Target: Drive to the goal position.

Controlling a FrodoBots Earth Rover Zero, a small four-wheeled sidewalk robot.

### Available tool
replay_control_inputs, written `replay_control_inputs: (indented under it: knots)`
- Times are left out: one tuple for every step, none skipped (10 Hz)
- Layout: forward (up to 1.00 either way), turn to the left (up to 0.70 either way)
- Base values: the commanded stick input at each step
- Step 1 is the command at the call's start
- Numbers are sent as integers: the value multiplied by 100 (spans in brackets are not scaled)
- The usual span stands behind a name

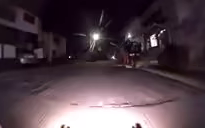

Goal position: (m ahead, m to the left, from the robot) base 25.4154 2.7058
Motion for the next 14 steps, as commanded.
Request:
replay_control_inputs:
  knots:
    - [85, 0]
    - [85, 0]
    - [85, 0]
    - [85, 0]
    - [85, 0]
    - [85, 0]
    - [85, 0]
    - [85, 0]
    - [85, 0]
    - [85, 0]
    - [85, 0]
    - [85, 0]
    - [85, 0]
    - [85, 0]
